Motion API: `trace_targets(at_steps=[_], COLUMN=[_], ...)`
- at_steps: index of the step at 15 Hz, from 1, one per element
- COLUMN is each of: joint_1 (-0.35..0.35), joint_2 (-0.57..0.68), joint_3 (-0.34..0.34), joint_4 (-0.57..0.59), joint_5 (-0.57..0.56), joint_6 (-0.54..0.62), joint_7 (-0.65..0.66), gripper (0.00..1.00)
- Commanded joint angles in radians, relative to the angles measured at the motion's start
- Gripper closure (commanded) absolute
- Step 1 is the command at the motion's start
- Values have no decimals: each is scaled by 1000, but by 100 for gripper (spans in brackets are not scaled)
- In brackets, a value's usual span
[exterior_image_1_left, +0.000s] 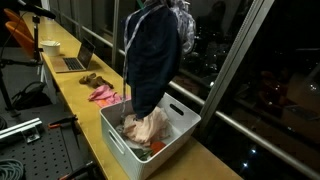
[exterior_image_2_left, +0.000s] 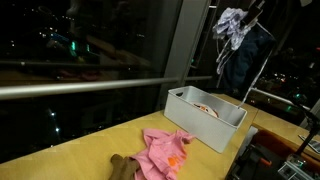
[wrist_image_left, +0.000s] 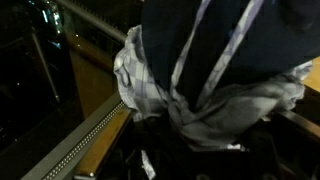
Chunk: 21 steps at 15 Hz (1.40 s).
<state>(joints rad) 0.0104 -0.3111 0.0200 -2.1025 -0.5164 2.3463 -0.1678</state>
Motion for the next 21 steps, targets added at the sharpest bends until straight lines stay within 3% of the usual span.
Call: trace_targets(at_steps=[1,6,11,15,21], joint_1=[-25,-51,-62,-51,-32], joint_2=[-13,27,77,90,152], joint_3=[-24,-45,-45,-32,-4], joint_4=[-93,-199,-199,-118,105], joint_5=[12,10,13,16,14], joint_6=[66,161,180,125,30], joint_7=[-14,-15,-26,-48,-109], gripper=[93,93,93,93,93])
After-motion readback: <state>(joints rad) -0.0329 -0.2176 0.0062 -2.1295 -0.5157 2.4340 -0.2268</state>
